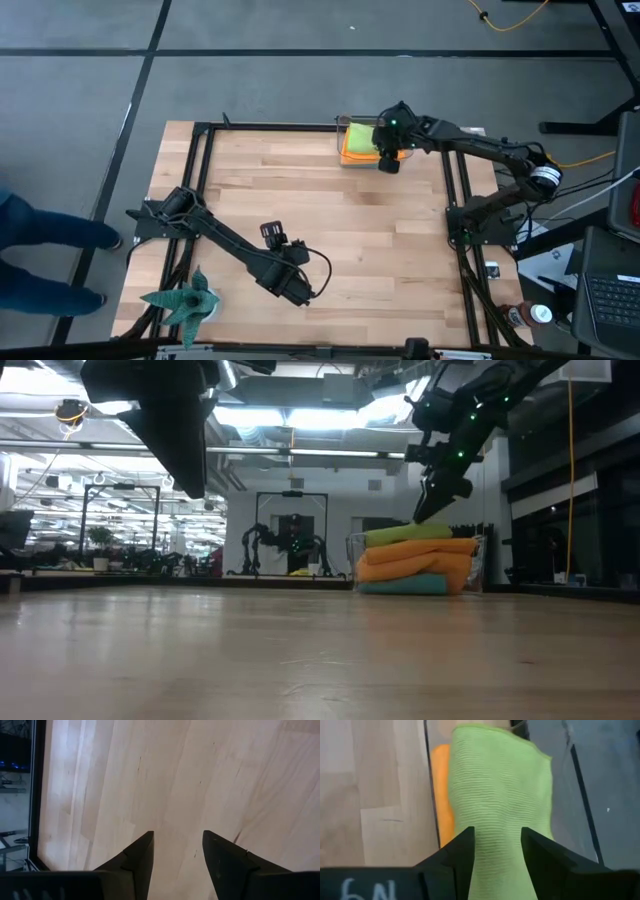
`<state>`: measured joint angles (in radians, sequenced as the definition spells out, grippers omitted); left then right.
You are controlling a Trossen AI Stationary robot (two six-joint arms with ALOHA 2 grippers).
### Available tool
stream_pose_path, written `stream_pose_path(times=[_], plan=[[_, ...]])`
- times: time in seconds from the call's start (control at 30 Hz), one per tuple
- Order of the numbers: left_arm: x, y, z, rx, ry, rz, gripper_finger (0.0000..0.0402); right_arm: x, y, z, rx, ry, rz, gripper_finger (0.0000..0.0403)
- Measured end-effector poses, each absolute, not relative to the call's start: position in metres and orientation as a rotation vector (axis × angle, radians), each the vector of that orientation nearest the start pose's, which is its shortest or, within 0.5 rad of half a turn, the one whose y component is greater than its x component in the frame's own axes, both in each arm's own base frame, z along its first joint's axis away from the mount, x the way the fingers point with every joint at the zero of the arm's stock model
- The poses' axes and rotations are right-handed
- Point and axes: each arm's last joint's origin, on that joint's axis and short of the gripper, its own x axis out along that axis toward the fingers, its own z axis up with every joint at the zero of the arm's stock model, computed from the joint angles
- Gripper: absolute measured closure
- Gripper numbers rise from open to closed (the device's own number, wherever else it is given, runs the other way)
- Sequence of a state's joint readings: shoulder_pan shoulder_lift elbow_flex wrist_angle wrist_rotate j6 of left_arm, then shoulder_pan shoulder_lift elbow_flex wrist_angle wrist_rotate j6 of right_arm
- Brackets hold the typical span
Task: Fold microfiber towels
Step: Put the folded green microfiber cloth into the transparent bin
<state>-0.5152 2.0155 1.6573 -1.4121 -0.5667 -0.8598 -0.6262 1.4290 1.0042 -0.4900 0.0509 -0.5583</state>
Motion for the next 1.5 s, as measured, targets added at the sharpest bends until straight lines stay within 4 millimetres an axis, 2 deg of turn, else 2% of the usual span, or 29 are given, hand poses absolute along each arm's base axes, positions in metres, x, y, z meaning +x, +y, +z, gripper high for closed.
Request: stream_pose_path(times=[0.17,0.3,0.43,0.63,0.83,0.9,1.0,1.13,1.27,1.5], plan=[[0.326,-0.167,0.222,0.216,1.307,0.639,0.024,0.236,-0.172,0.256,-0.25,0.912,-0.419,0.0241],[0.326,-0.167,0.222,0.215,1.306,0.639,0.024,0.239,-0.182,0.262,-0.15,0.753,-0.535,0.024],[0.328,-0.168,0.221,0.201,1.292,0.633,0.024,0.236,-0.191,0.234,-0.014,0.722,-0.542,0.024],[0.328,-0.168,0.221,0.198,1.289,0.632,0.024,0.233,-0.189,0.187,0.079,0.854,-0.507,0.024],[0.328,-0.168,0.221,0.198,1.288,0.632,0.024,0.235,-0.191,0.183,0.083,0.863,-0.505,0.024],[0.328,-0.168,0.221,0.197,1.287,0.632,0.024,0.235,-0.191,0.191,0.081,0.851,-0.509,0.024],[0.328,-0.168,0.221,0.201,1.288,0.63,0.024,0.234,-0.19,0.216,0.096,0.818,-0.526,0.024],[0.328,-0.168,0.221,0.208,1.29,0.631,0.024,0.226,-0.177,0.246,0.177,0.813,-0.544,0.024],[0.328,-0.168,0.221,0.207,1.289,0.631,0.024,0.215,-0.152,0.27,0.323,0.738,-0.518,0.024],[0.331,-0.17,0.221,0.15,1.26,0.634,0.024,0.206,-0.104,0.306,0.447,0.587,-0.22,0.024]])
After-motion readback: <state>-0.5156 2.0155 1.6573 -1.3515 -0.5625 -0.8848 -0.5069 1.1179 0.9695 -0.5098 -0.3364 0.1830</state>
